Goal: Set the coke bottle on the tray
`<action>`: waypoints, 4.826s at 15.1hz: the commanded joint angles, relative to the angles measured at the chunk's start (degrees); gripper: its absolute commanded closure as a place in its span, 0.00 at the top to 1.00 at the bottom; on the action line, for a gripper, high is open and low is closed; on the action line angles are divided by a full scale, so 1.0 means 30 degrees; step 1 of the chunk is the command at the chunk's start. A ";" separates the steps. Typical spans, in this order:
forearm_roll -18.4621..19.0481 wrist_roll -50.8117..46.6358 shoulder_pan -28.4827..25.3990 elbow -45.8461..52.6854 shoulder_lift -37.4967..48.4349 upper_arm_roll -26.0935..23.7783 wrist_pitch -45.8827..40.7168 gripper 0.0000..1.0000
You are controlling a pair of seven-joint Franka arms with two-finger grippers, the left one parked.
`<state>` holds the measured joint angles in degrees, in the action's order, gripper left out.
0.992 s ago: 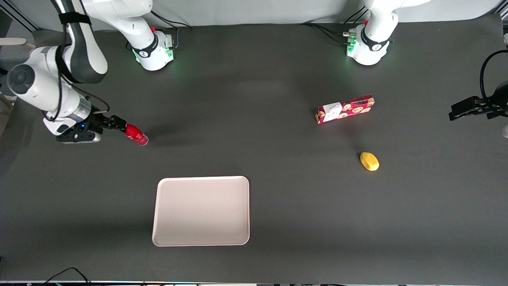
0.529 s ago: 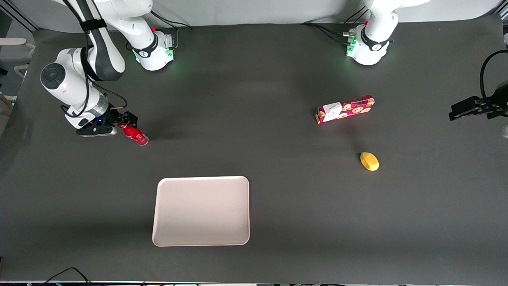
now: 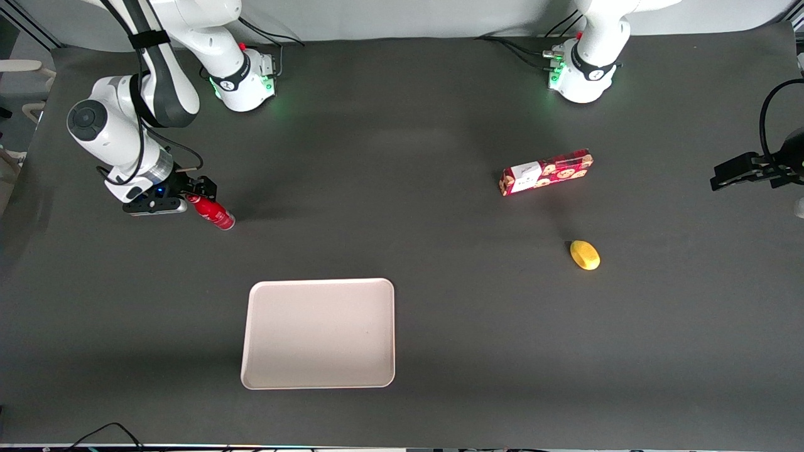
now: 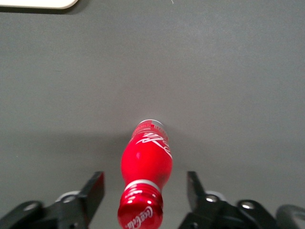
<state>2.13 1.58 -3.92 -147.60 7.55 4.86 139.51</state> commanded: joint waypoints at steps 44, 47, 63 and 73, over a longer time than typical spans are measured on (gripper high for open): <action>0.3270 -0.5537 -0.0246 2.9600 -1.8629 -0.5278 -1.1349 0.00; 0.3276 -0.5974 -0.0246 2.9571 -1.8953 -0.5398 -1.0384 0.00; 0.4615 -0.6123 -0.0217 2.9512 -1.8459 -0.5573 -1.0553 1.00; 0.1905 -0.5861 0.1131 2.4459 -0.9679 -0.4438 -1.5716 1.00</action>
<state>12.41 -15.52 -1.44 -60.36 -32.28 -11.99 90.83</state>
